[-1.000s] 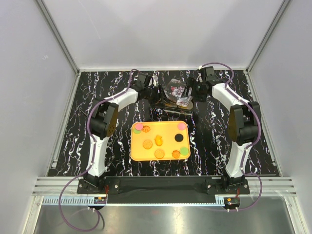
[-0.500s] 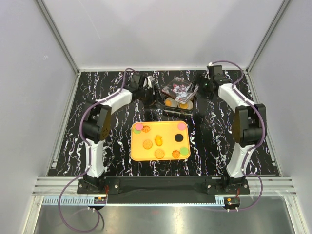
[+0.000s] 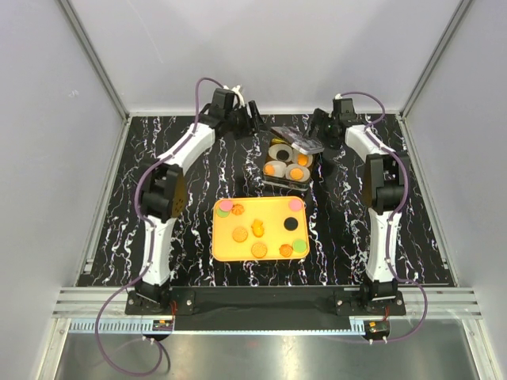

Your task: Pack the cookies

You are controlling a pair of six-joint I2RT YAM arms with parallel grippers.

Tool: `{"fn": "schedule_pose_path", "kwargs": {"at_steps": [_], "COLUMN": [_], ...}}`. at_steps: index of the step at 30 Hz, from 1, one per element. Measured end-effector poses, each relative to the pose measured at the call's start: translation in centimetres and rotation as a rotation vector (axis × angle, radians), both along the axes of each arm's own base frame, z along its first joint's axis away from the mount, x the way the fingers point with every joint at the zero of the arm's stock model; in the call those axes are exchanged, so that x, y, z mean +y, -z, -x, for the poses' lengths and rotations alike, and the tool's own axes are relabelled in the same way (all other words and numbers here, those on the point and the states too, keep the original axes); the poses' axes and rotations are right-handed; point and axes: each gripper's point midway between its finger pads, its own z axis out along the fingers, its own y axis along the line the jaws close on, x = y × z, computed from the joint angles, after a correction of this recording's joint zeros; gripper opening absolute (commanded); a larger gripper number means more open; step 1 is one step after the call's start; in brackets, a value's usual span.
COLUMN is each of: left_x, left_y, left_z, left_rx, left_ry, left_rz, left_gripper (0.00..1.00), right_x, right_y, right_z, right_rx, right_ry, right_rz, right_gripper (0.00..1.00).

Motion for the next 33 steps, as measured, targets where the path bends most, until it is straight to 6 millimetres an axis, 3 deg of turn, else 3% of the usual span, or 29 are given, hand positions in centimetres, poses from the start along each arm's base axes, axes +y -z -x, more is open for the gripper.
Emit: {"fn": "schedule_pose_path", "kwargs": {"at_steps": [5, 9, 12, 19, 26, 33], "left_x": [-0.5, -0.4, -0.5, -1.7, -3.0, -6.0], "left_y": [5.3, 7.8, 7.6, 4.7, 4.9, 4.9], "left_z": [-1.3, -1.6, -1.9, -4.1, -4.3, -3.5], "left_rx": [0.088, 0.132, 0.135, 0.036, 0.047, 0.063], "left_ry": [-0.027, -0.052, -0.065, -0.077, -0.078, -0.072], "left_rz": [-0.03, -0.054, -0.046, 0.037, 0.086, 0.153], "left_gripper": [0.69, 0.69, 0.71, 0.72, 0.71, 0.66], "right_x": [-0.3, -0.3, -0.2, -0.2, -0.2, -0.3], "right_y": [1.2, 1.5, 1.6, 1.7, 1.7, 1.7], "right_z": [0.8, 1.2, 1.3, 1.3, 1.3, 1.3], "right_rx": [0.042, 0.049, 0.046, 0.044, 0.044, 0.044], "right_ry": [-0.008, -0.035, -0.053, -0.064, -0.065, -0.064], "right_rz": [0.03, 0.057, 0.071, 0.08, 0.08, 0.08], "right_gripper": [0.98, 0.97, 0.97, 0.96, 0.96, 0.96]}}
